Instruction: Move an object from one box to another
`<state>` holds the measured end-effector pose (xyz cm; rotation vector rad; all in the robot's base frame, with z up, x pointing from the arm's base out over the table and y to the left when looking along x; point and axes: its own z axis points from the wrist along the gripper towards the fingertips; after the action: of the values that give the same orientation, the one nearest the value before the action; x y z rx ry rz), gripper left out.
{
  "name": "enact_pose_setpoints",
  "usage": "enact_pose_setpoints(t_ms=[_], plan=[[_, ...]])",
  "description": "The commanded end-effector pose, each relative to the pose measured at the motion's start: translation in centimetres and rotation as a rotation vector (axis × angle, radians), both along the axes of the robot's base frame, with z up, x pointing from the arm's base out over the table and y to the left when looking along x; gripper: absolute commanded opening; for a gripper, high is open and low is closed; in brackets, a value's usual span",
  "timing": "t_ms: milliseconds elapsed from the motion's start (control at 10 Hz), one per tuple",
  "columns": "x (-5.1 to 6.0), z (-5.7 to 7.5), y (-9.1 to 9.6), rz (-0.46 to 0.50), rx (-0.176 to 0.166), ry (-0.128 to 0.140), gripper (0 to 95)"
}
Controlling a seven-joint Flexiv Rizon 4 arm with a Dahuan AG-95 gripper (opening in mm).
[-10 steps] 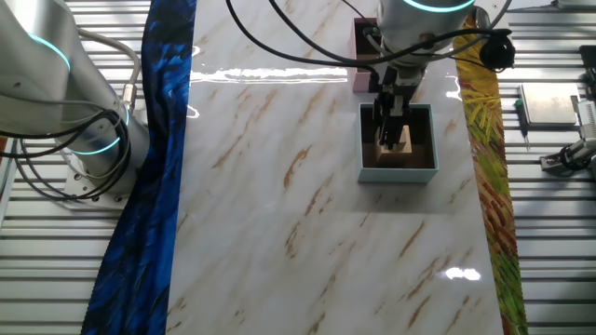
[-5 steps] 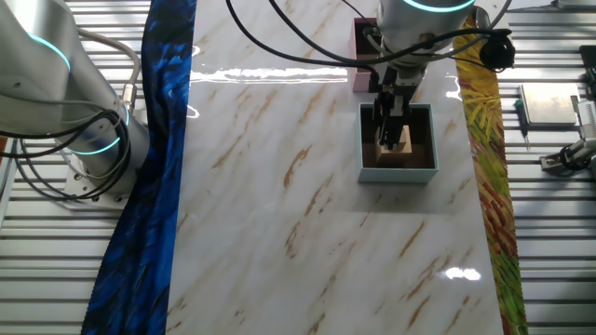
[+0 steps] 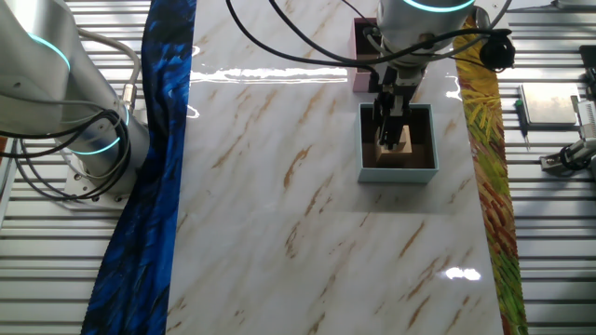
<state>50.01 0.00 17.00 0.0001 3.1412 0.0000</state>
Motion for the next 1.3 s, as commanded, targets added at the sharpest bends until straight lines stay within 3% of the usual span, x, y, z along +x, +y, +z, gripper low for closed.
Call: enact_pose_setpoints(t_ms=[100,1300], plan=[[-0.03,0.0,0.0,0.121,0.046,-0.021,0.0],[-0.16,-0.04,0.01,0.122,0.034,-0.014,0.0]])
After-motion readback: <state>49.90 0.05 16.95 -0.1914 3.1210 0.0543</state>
